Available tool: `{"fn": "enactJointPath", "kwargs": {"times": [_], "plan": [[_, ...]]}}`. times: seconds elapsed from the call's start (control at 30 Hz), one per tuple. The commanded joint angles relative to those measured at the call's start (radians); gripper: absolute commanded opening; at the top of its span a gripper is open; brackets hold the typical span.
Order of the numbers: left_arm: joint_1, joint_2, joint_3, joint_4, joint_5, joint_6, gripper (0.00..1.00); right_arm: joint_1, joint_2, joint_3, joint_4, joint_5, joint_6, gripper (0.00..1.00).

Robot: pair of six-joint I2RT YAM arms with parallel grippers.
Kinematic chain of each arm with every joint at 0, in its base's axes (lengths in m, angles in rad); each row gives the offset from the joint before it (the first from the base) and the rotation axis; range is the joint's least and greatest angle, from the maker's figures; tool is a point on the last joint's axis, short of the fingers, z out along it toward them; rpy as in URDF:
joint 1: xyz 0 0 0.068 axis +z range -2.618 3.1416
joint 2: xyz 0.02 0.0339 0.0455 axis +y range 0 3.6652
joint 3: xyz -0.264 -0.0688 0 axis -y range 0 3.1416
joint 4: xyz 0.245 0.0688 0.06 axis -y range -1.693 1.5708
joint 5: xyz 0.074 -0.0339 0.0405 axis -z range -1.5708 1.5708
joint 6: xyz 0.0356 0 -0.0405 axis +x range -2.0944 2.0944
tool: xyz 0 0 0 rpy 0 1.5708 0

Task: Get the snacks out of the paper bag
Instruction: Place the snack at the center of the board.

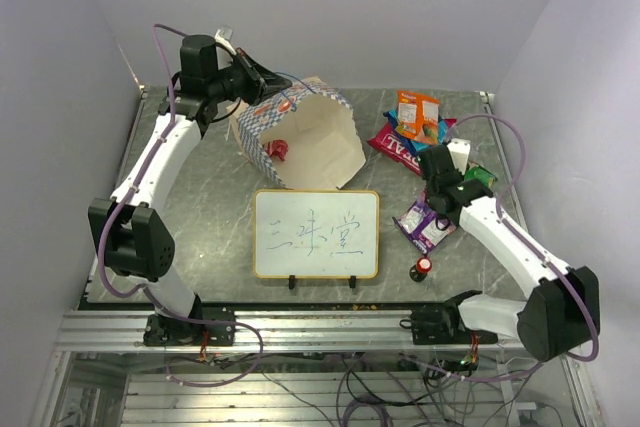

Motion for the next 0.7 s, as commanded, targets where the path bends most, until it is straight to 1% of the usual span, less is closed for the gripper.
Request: {"fn": "enactJointPath", "kwargs": {"times": [0.0,0.1,0.23,0.43,0.57,0.63,0.67], "plan": [[0.007,-0.030,0.000,0.000,-0.011,0.018,0.07,-0.002,0.049,-0.001,0.127,-0.093,0.017,0.00],[0.007,-0.032,-0.003,0.006,-0.011,0.015,0.07,-0.002,0.104,-0.008,0.138,-0.152,0.070,0.00],[0.007,-0.030,-0.006,0.013,-0.006,0.010,0.07,-0.002,0.171,-0.044,0.175,-0.181,0.123,0.00],[0.007,-0.021,-0.003,0.010,0.001,0.014,0.07,-0.002,0.221,-0.102,0.280,-0.216,0.076,0.00],[0.007,-0.017,0.000,0.012,0.008,0.013,0.07,-0.002,0.209,-0.115,0.305,-0.266,0.067,0.00],[0.007,-0.014,0.010,0.001,0.011,0.023,0.07,-0.002,0.187,-0.108,0.298,-0.282,0.053,0.09],[0.007,-0.013,0.013,-0.005,0.013,0.027,0.07,-0.002,0.174,-0.099,0.287,-0.284,0.040,0.16]]}}
